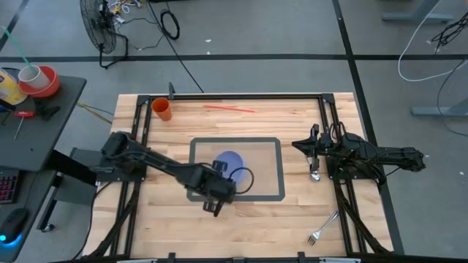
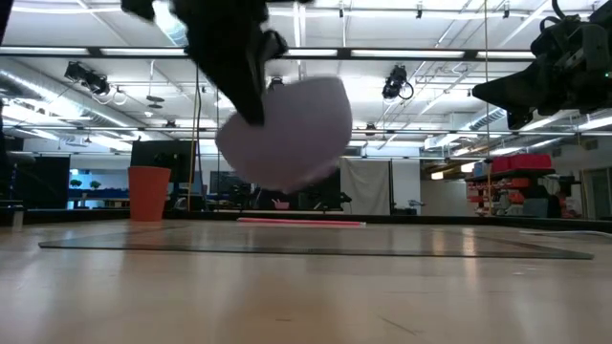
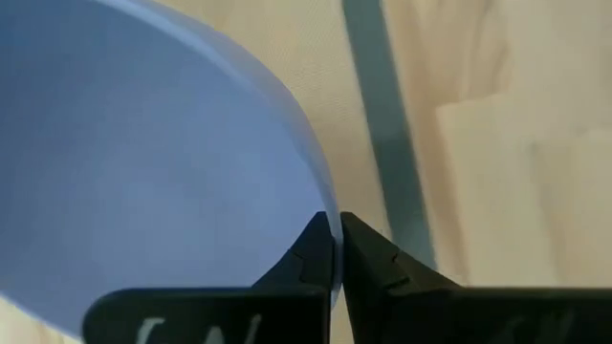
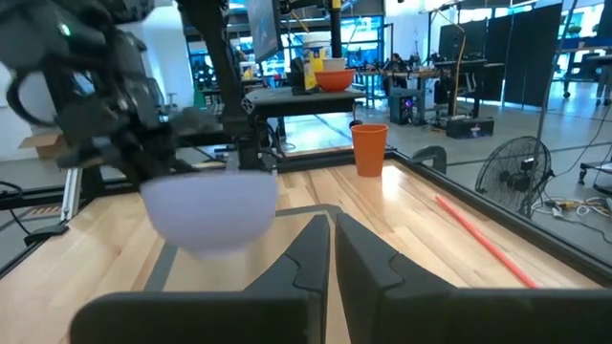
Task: Pick & Place Utensil
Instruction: Put the violet bowl on the middle of the brown mat
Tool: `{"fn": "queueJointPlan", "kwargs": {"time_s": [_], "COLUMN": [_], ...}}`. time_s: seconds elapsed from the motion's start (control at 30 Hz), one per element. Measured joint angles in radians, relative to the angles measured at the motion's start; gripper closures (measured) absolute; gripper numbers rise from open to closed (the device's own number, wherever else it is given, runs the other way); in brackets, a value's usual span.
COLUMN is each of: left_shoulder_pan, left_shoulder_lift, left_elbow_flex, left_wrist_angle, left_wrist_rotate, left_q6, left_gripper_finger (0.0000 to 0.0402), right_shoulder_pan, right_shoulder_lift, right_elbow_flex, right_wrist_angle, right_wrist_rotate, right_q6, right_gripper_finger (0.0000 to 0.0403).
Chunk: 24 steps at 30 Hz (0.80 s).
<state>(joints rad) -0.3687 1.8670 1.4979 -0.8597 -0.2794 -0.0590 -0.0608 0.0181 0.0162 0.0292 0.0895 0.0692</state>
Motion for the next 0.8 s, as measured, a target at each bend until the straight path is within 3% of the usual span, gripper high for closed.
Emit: {"fn": "queueJointPlan", "kwargs": {"time_s": [0.2, 0.53, 0.8], "left_shoulder_pan": [0.044, 0.112, 0.184], "left_shoulder_lift": [0.091, 0.168, 0.316], "left_elbow_flex": [0.041, 0.213, 0.445], "left_wrist_angle": [0.002, -0.168, -0.359], "left_wrist_rotate": [0.013, 0.062, 0.088], "left_q6": [0.08, 0.127, 0.182], "left_gripper_finger": [0.0392, 0.0392, 0.0392], "right_shoulder_pan": [0.0, 0.0, 0.0], "right_shoulder_lift": [0.0, 0.0, 0.0], "right_elbow_flex": [0.0, 0.0, 0.0], "right_wrist_angle": [0.0, 0.0, 0.0], "right_wrist_rotate": [0.0, 0.0, 0.0], "right_q6": [0.0, 0.0, 0.0], "right_gripper_finger": [0.0376, 0.0376, 0.0376]}}
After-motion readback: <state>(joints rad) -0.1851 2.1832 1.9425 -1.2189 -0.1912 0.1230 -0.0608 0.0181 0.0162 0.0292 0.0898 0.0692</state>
